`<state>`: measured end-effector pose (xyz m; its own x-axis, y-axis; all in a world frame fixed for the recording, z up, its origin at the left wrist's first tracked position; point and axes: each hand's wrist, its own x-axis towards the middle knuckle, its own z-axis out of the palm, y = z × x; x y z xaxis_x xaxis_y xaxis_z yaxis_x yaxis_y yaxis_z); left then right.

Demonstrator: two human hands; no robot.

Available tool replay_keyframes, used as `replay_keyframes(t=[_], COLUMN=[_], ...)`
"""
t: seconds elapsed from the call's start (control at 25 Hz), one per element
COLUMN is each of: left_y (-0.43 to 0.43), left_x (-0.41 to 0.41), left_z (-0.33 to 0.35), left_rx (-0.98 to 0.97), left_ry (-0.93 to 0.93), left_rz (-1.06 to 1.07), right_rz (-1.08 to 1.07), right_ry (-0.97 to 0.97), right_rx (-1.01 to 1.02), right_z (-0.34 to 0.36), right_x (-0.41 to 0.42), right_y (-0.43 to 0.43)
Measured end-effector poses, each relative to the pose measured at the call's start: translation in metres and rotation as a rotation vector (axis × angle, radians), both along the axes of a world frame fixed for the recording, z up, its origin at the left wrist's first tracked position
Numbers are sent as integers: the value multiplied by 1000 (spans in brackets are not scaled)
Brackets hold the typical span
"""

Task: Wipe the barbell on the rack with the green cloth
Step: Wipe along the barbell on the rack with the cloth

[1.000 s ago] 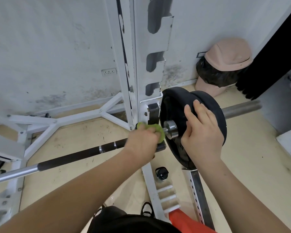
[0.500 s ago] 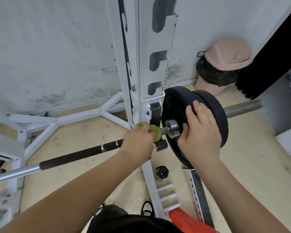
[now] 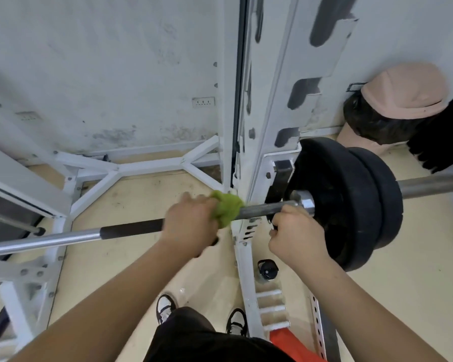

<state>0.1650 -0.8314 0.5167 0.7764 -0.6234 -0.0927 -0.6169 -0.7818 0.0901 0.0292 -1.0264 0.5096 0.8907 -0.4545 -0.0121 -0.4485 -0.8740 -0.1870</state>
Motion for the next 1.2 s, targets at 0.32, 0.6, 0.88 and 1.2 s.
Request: replay_keyframes(t=[0.32,0.6,0.88,1.2], left_y=[0,43,47,18], left_x=[-9,2,4,-4], left_z=[-10,-12,-7,-4], left_rx=[-128,-215,-260,-322], left_ry=[-59,-60,-64,-32], left_rz=[24,259,374,210], right_rz=[231,289,300,133], right_ry=[-91,-16,-52,-204], right_rx=[174,-29,-15,330], right_z=[9,-5,-6,10], right_x=[46,65,67,23], right_y=[36,54,44,7])
